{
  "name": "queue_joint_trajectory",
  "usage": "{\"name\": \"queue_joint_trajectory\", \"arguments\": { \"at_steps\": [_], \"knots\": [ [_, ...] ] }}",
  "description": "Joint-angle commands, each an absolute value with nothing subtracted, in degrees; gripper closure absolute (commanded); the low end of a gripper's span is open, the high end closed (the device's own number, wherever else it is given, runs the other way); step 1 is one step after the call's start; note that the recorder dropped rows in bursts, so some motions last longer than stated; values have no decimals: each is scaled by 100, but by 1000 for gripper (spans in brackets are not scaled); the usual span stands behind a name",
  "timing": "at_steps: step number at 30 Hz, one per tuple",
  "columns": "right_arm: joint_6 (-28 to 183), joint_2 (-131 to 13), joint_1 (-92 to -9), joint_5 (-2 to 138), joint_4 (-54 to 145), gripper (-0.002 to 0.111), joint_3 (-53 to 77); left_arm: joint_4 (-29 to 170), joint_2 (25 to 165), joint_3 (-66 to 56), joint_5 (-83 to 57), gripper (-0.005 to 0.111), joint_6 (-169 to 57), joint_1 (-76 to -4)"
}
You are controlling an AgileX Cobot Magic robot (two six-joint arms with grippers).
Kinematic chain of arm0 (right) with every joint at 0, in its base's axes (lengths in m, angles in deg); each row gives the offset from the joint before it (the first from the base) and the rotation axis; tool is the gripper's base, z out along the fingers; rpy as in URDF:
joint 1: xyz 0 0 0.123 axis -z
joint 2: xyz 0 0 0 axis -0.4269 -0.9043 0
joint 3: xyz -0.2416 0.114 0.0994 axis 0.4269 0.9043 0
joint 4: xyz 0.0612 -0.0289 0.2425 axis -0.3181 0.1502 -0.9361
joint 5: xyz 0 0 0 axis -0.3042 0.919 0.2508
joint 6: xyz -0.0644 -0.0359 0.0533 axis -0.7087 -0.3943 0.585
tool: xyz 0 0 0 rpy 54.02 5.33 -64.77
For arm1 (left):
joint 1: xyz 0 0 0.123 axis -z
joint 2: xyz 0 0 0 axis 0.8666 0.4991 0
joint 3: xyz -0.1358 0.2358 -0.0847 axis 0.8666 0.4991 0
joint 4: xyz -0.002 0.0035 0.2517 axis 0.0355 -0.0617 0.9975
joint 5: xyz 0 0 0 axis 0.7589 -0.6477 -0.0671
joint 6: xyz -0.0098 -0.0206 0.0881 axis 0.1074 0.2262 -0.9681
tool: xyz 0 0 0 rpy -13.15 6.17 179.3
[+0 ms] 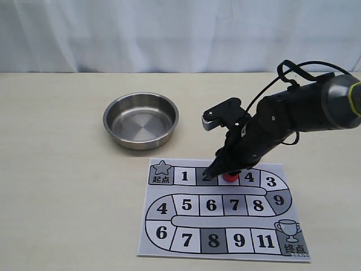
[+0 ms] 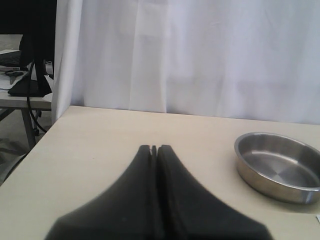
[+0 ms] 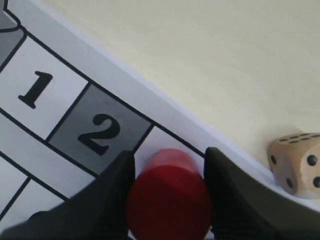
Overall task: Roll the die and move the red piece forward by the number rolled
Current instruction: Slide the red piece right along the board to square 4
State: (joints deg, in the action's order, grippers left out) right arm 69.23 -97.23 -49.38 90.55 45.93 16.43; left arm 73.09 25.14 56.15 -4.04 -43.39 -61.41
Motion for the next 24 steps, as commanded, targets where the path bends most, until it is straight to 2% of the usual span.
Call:
{"name": "queue_joint_trajectory", "arguments": {
  "at_steps": [1, 9, 17, 24],
  "knots": [
    [6915, -9525, -4908, 9057, 4599, 104, 1658, 7300, 2508, 5584, -441, 107, -4328, -6142],
    [7086, -8971, -4436, 9636, 4606, 104, 1697, 7300, 2508, 5584, -453, 107, -4328, -6142],
    [7103, -8993, -4194, 8676, 3951, 104, 2299, 7300, 2508, 5584, -453, 107, -4328, -6142],
    [7030, -9312, -4208, 8449, 3574, 104, 2382, 7300, 2508, 5584, -453, 107, -4328, -6142]
  ]
}}
